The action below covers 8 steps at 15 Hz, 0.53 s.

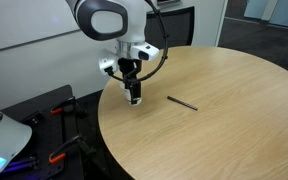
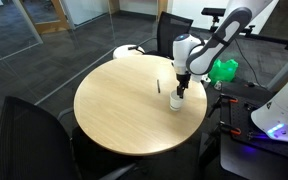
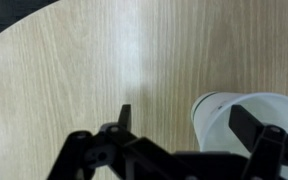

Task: Move the cup away from you then put the marker in the cup

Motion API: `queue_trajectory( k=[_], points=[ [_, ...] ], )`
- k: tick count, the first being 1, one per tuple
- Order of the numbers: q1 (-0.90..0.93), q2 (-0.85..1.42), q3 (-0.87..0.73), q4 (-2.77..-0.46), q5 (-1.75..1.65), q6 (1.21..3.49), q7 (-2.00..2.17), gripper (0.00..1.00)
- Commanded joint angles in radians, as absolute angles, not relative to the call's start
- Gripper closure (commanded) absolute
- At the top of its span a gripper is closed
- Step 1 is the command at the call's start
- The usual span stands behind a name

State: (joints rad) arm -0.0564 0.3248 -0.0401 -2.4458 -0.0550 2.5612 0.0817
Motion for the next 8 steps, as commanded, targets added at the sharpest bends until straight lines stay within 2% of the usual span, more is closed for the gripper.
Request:
queue_trajectory(
  k=[1, 2, 8],
  points=[
    [-0.056, 0.367, -0.037, -2.407, -0.03, 2.575, 0.05, 0.25],
    [-0.054, 0.373, -0.037, -2.398, -0.032, 2.573, 0.051, 0.26],
    [-0.044, 0.391, -0.037, -2.361, -0.04, 2.566, 0.062, 0.73]
  ],
)
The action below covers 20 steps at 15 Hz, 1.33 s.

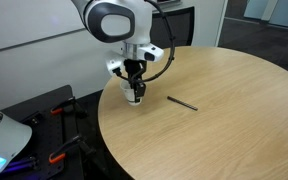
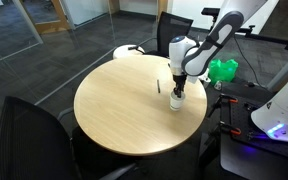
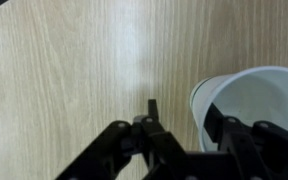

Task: Move the cup away from you then put the marker in the cup

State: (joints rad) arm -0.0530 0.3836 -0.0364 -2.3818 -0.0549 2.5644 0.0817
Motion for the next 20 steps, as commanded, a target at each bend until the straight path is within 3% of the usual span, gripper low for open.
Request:
queue_trajectory(
  k=[1, 4, 20],
  points=[
    [-0.042, 0.389, -0.036, -2.358, -0.04, 2.565, 0.062, 0.8],
    [-0.037, 0.389, -0.035, -2.349, -0.042, 2.554, 0.061, 1.0],
    [0.012, 0.304, -0.031, -2.186, -0.028, 2.301, 0.132, 0.99]
  ],
)
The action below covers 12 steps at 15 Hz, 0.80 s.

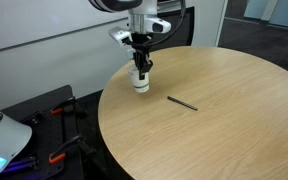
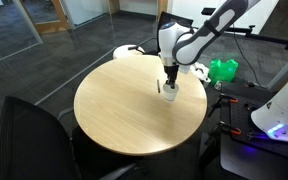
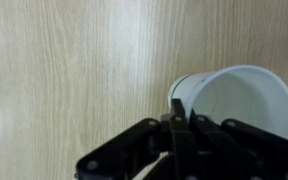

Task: Move the cup away from you then put the marker in the cup

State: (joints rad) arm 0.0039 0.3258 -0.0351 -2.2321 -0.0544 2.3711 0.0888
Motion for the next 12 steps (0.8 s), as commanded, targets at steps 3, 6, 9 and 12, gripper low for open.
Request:
queue_trajectory(
  k=[3, 6, 9, 12],
  points=[
    [0.025, 0.32, -0.024, -2.121, 0.008, 2.276, 0.203, 0.99],
    [0.039, 0.343, -0.008, -2.057, 0.049, 2.255, 0.245, 0.99],
    [0.039, 0.332, -0.011, -2.084, 0.033, 2.288, 0.224, 0.98],
    [0.04, 0.338, -0.011, -2.078, 0.033, 2.287, 0.225, 0.98]
  ],
)
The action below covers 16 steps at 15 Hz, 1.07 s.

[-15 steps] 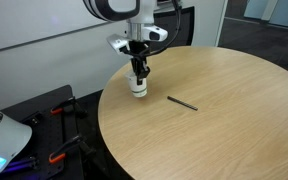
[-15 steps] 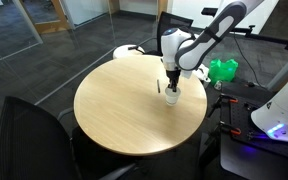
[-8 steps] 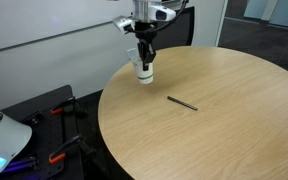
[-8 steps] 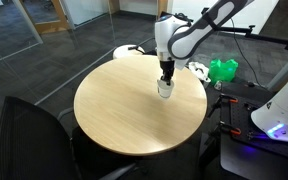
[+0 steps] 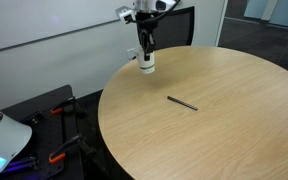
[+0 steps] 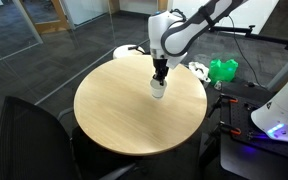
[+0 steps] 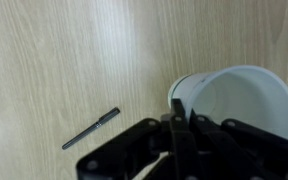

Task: Move the cup away from you then put the marker in the cup

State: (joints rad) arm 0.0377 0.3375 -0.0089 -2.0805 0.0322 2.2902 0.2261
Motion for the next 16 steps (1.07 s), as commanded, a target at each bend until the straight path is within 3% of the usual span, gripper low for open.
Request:
queue_trajectory(
  k=[1, 16],
  points=[
    [0.04, 0.339, -0.011, -2.078, 0.033, 2.287, 0.225, 0.98],
    [0.059, 0.62, -0.047, -1.78, 0.169, 2.407, 0.543, 0.99]
  ],
)
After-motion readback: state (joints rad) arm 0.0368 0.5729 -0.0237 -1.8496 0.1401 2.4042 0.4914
